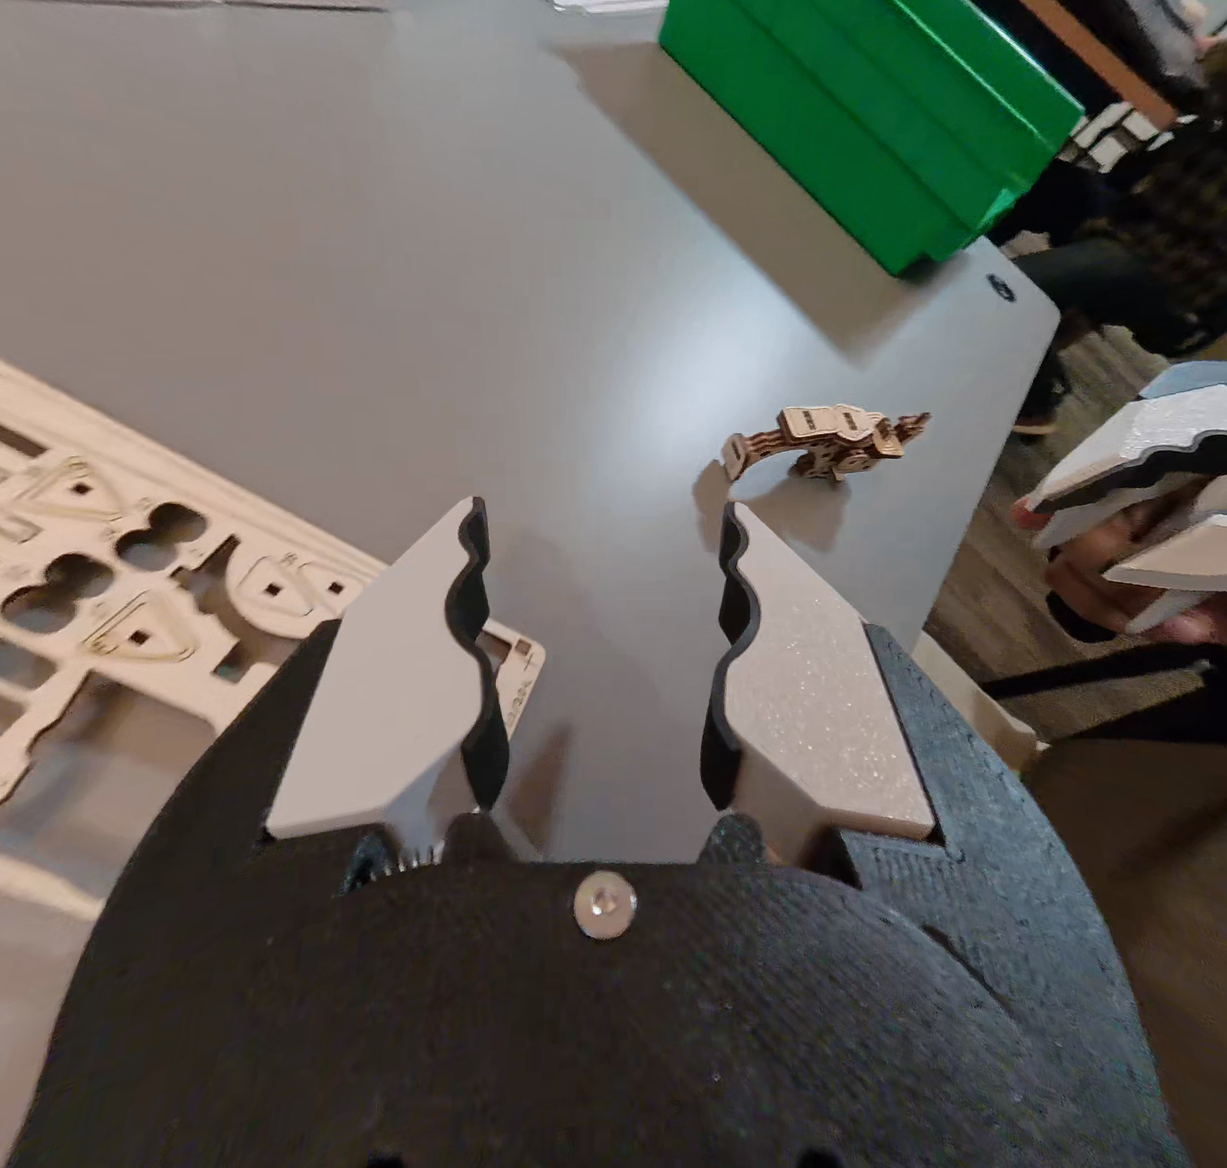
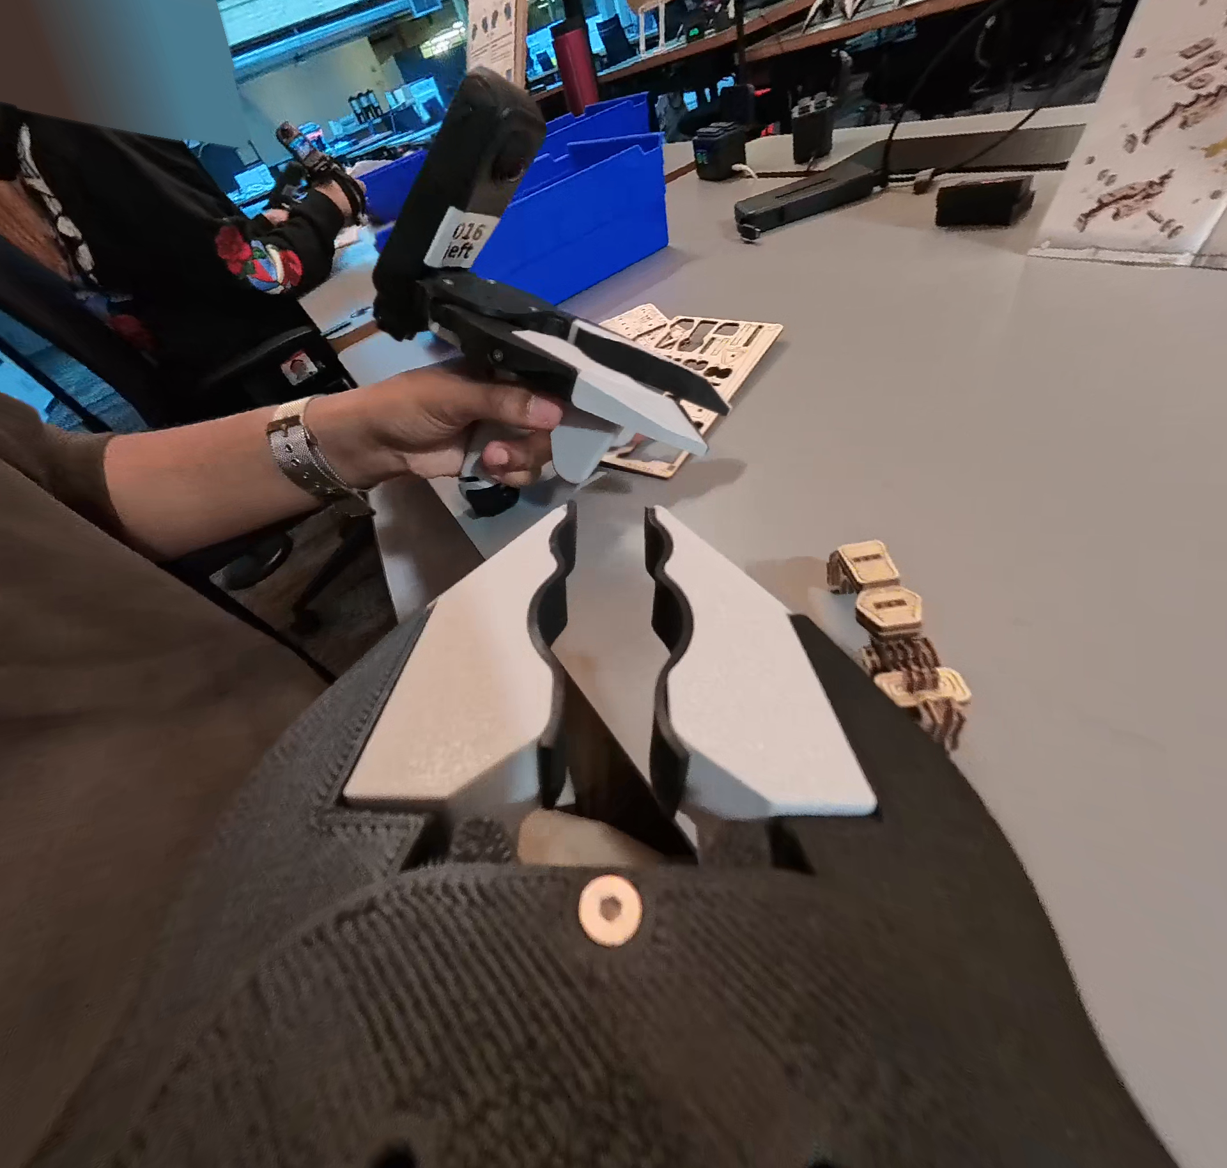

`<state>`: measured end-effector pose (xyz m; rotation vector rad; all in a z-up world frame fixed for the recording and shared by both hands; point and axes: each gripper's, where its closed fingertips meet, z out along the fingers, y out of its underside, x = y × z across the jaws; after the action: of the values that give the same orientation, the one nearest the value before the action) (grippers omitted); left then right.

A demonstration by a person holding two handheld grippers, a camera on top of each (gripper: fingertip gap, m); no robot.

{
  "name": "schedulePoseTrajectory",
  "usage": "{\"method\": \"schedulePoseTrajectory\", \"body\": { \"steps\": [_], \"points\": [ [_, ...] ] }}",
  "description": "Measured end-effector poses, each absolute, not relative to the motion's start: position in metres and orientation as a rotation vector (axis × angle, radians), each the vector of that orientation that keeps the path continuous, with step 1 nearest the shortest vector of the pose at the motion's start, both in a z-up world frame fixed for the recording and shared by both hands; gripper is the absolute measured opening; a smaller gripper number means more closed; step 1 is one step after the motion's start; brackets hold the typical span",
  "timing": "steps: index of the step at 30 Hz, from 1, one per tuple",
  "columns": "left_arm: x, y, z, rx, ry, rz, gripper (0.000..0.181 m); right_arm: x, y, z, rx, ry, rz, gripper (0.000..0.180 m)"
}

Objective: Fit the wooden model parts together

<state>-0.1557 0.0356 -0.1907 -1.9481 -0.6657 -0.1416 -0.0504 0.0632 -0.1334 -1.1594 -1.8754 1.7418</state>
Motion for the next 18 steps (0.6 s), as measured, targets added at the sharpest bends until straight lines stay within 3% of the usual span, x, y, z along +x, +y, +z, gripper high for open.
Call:
{"method": "schedulePoseTrajectory", "body": {
  "steps": [18],
  "points": [
    [-0.164, 0.041, -0.187, -1.872, -0.692, -0.318, 0.062, -0.044, 0.067, -0.145, -1.232, -1.904, 1.751, 0.020]
  ]
}}
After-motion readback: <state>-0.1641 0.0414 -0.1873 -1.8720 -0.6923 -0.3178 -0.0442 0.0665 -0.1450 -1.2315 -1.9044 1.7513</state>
